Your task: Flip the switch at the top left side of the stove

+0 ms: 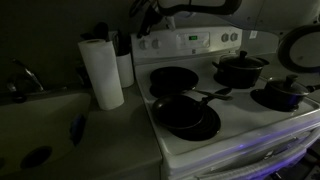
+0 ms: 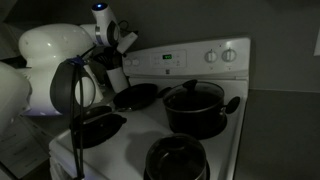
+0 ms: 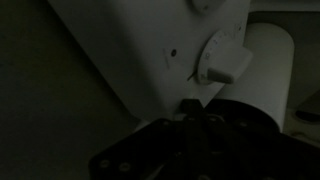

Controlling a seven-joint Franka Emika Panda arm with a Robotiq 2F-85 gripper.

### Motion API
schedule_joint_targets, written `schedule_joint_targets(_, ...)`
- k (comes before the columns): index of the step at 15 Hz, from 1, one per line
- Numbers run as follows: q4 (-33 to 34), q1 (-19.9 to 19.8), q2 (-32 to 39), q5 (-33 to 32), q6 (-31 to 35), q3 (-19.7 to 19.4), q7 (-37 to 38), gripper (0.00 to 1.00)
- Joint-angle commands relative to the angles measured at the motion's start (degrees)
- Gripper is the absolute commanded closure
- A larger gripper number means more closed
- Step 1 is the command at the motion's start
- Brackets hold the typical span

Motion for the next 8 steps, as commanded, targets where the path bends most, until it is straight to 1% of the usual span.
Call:
schedule_joint_targets(1,-3.59,-1.38,1.86,0.55,-0.8,-0.01,0.85,1.0)
schedule_joint_targets(5,-3.69,-1.42,2.01,1.19,-1.44,0.38,2.07,1.0)
schedule_joint_targets(6,1.98,-0.4,5.28,2.36,-5.58,-1.07,2.33,1.0)
schedule_joint_targets(7,2.14,-0.4,5.92,3.11,-5.8,-0.82,2.56,1.0)
schedule_joint_targets(8,-3.46,-1.22,3.52,2.94,-3.08,0.39,2.86,1.0)
